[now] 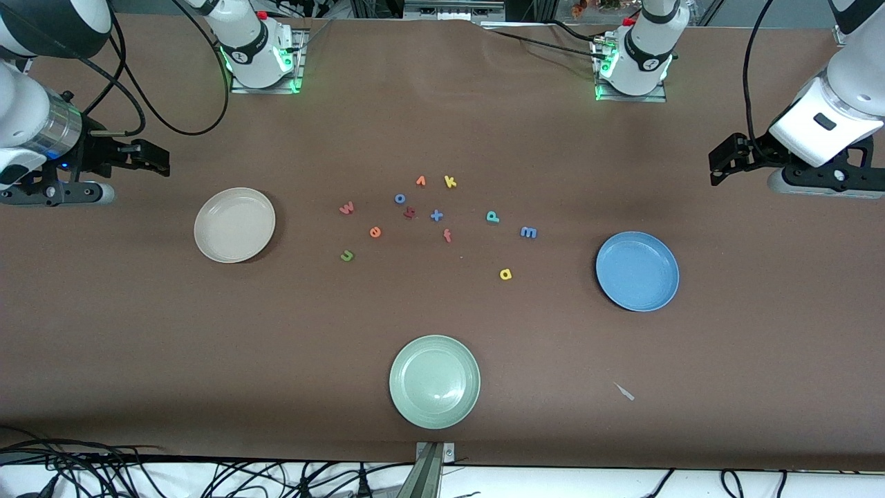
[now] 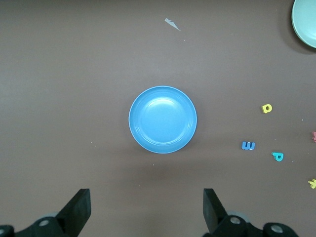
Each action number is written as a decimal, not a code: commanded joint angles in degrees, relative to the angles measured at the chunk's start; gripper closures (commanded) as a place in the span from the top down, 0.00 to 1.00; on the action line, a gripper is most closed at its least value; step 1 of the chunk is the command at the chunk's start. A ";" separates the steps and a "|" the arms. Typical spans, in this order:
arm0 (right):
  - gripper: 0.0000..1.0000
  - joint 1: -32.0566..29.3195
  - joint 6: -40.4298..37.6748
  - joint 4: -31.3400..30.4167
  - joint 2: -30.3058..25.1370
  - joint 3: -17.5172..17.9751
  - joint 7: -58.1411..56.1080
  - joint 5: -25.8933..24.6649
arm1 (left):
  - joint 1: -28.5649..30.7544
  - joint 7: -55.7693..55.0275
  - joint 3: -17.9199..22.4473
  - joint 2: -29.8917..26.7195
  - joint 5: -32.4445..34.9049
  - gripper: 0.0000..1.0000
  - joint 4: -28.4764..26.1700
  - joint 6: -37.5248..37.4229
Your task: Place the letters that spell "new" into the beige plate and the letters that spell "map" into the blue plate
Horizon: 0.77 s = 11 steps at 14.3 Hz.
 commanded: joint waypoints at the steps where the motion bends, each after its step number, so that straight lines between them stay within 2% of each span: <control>1: 1.00 0.62 -0.51 0.27 0.24 0.13 0.44 0.74 | -0.32 1.12 0.29 0.76 0.01 1.00 1.66 -1.59; 7: 1.00 0.71 -0.87 0.27 1.12 0.13 -0.79 0.91 | -0.67 1.12 0.29 1.20 -0.08 1.00 1.58 -1.60; 9: 1.00 0.80 -0.87 0.36 1.38 0.13 -0.87 0.91 | -2.33 0.95 0.20 2.77 -0.08 1.00 1.66 -1.60; 11: 1.00 0.97 -0.87 0.27 1.73 0.13 -0.88 0.82 | -5.49 -0.01 0.29 6.97 -0.08 1.00 1.75 -1.51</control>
